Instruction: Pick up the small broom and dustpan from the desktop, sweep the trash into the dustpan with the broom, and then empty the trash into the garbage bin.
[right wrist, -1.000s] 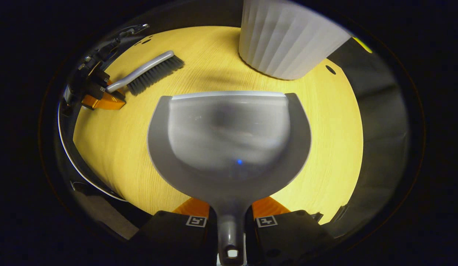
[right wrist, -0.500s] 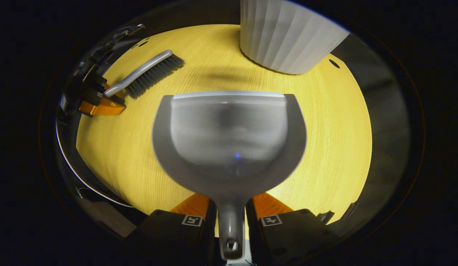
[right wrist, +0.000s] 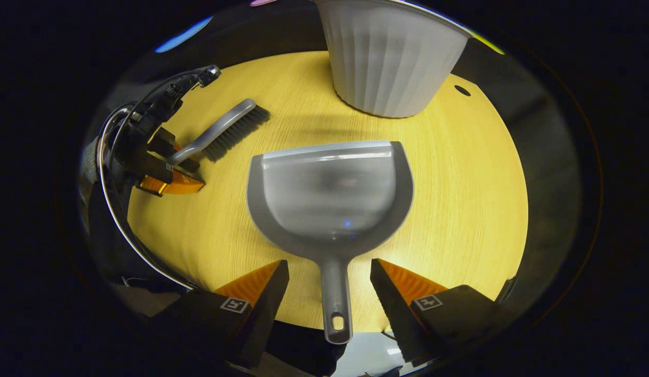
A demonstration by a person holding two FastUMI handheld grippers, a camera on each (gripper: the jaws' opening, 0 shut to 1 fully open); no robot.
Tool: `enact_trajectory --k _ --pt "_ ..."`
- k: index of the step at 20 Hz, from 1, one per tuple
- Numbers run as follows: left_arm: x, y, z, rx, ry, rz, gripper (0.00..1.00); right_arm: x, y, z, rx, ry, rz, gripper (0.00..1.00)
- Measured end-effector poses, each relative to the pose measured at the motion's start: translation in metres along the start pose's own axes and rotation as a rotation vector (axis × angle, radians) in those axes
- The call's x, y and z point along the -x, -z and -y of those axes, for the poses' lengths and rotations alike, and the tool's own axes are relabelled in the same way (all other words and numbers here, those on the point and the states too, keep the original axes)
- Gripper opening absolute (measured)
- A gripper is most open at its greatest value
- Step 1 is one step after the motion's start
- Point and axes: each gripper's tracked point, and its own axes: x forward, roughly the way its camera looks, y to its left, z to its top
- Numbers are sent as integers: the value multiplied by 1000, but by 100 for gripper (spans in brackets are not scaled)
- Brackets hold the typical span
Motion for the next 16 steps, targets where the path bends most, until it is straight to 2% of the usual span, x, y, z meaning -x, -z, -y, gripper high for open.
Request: enact_trajectory --k 1,2,3,7,10,14,16 --pt "-1 3 -4 -17 -23 -8 76 2 1 1 -5 0 7 100" --pt "2 5 -8 -25 -50 -9 92 5 0 2 -9 1 16 99" --pt "3 5 -10 -26 -65 -1 98 8 -1 2 -12 2 28 99" --pt "32 -9 -16 -81 -129 127 98 23 -5 8 -2 41 75 99" --pt "71 -17 -13 -71 -153 254 98 38 -20 4 0 56 161 99" --pt "137 -38 -1 -26 -211 527 99 79 -50 -6 -63 52 312 100" --pt "177 -47 6 15 -239 678 98 105 -67 -6 -66 77 401 99"
